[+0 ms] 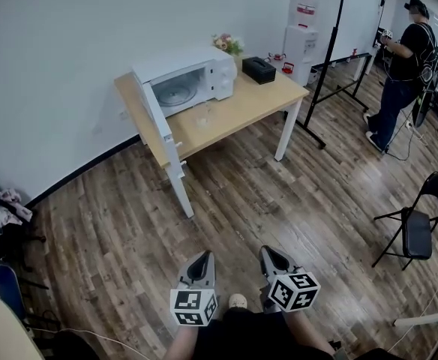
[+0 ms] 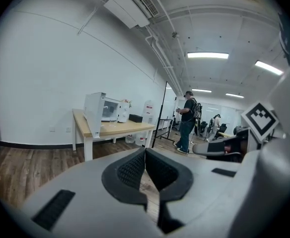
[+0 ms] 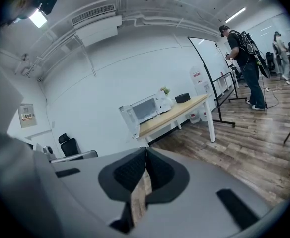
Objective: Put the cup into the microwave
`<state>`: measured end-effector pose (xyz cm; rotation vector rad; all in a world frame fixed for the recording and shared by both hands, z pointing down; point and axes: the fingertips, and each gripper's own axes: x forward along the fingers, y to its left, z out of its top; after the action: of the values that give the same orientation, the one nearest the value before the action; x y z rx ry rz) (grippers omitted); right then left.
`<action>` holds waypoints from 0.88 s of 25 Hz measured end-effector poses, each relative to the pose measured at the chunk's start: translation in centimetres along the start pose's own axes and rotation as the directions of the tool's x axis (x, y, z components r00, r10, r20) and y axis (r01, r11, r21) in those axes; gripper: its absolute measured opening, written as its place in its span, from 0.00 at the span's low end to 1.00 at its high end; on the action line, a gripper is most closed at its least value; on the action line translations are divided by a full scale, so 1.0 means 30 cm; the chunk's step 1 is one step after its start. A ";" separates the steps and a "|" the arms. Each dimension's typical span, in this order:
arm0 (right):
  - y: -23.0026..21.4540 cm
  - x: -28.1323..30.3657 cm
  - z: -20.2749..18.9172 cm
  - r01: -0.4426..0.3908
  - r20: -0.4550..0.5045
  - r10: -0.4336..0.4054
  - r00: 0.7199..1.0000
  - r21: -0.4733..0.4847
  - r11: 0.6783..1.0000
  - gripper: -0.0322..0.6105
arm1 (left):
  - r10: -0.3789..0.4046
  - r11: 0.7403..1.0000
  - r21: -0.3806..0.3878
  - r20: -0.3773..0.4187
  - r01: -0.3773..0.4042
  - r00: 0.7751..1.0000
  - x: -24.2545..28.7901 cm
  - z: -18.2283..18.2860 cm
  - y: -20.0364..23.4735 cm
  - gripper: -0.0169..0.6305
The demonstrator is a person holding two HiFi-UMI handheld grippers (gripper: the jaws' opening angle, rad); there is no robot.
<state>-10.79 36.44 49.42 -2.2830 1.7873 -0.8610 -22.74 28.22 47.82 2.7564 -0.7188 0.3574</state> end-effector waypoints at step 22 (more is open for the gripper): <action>-0.011 0.048 -0.057 -0.033 -0.052 0.035 0.998 0.038 0.999 0.04 | 0.063 0.997 -0.045 -0.017 -0.063 0.998 0.015 -0.040 0.023 0.04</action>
<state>-11.13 35.62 51.49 -2.2204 1.8100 -0.9496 -22.90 27.83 49.22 2.6902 -0.8014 0.3702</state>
